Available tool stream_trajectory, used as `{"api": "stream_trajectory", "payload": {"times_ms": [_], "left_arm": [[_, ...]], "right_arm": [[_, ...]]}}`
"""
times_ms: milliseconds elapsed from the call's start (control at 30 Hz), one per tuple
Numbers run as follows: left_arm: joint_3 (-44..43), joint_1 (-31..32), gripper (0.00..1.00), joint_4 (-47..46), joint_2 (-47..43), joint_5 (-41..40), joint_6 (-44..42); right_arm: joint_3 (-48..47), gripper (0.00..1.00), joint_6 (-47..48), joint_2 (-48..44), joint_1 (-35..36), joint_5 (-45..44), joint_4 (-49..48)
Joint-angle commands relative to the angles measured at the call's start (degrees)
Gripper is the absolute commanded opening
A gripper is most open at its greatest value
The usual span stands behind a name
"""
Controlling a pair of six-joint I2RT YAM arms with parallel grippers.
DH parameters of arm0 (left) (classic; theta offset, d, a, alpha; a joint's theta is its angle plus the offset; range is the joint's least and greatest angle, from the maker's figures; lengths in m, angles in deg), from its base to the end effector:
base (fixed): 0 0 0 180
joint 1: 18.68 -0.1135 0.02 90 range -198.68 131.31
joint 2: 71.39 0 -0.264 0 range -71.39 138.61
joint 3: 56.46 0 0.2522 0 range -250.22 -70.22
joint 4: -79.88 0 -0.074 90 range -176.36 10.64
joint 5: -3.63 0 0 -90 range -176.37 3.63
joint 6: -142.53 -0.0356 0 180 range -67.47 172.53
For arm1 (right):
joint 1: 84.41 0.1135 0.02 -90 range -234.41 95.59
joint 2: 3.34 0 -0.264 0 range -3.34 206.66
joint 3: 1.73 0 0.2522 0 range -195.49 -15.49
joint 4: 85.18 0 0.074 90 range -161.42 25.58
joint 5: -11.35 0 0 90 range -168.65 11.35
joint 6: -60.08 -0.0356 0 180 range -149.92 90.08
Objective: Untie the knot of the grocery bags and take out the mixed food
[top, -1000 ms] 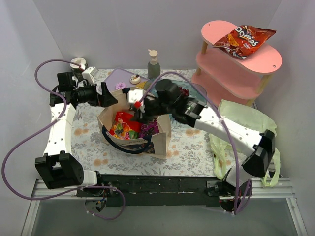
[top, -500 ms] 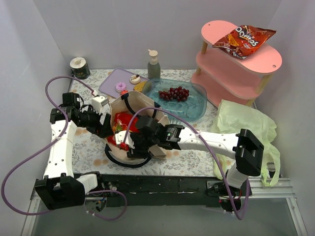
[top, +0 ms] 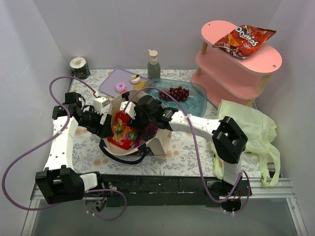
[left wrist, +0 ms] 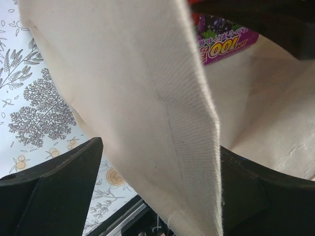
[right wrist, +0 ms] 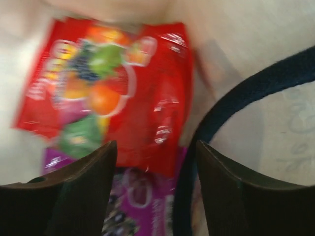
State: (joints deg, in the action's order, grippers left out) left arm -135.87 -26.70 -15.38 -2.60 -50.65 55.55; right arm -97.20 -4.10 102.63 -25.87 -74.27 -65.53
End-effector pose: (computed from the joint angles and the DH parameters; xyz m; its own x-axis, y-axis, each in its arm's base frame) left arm 0.2015 0.0074 0.3071 -0.9535 -0.1775 -0.2437 -0.0053 0.8180 -0.5752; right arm 0.2249 0.3727 0.2664 0.1495 -0.5878 -0.7951 -0.9108 0.2311 -0.3421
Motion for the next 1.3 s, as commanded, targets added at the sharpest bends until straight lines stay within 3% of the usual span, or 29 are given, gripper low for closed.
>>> {"api": "stream_trajectory", "payload": {"times_ms": [0, 200, 267, 300, 367, 433, 467, 767, 900, 1067, 1267], "left_arm": [[1.13, 0.01, 0.82, -1.28, -1.12, 0.04, 0.05], [1.49, -0.07, 0.84, -2.08, -2.08, 1.54, 1.54], [1.31, -0.08, 0.84, -1.73, -2.26, 1.19, 1.37], [1.31, 0.01, 0.85, -1.55, -2.35, 1.10, 1.19], [1.22, 0.01, 0.85, -1.11, -2.35, 0.49, 1.02], [1.13, 0.01, 0.85, -1.02, -2.44, 0.14, 0.49], [1.05, 0.10, 0.86, -1.28, -2.35, -0.13, 0.49], [-2.55, 0.10, 0.93, -4.09, -2.35, 1.80, -1.18], [-12.11, 0.01, 0.98, -4.36, -0.42, 8.29, 1.97], [-23.54, 0.01, 0.98, -11.80, 1.25, 18.14, 12.76], [-28.92, 0.01, 0.98, -16.84, 3.71, 28.24, 18.33]], "right_arm": [[-5.03, 0.75, -0.25, 4.32, -1.06, -0.96, -2.11], [-9.43, 0.77, 1.33, 10.48, -0.36, 0.98, -1.23], [-9.34, 0.62, 2.99, 11.18, -0.10, 1.33, -0.62], [-8.99, 0.50, 3.53, 11.10, 0.08, 1.42, -0.53], [-7.86, 0.39, 5.02, 10.05, 0.17, 1.42, -0.27], [-7.15, 0.04, 5.99, 8.12, 0.17, 2.29, 0.00], [-6.10, 0.01, 6.43, 7.15, 0.17, 2.47, 0.00], [-4.25, 0.01, 5.29, -10.68, -1.32, 13.10, 4.65], [-3.37, 0.01, 5.03, -18.07, -2.29, 18.63, 5.10], [-9.58, 0.01, 5.81, -21.95, -2.38, 18.82, 7.11], [-14.26, 0.01, 10.29, -23.27, -2.47, 13.38, 3.87]]}}
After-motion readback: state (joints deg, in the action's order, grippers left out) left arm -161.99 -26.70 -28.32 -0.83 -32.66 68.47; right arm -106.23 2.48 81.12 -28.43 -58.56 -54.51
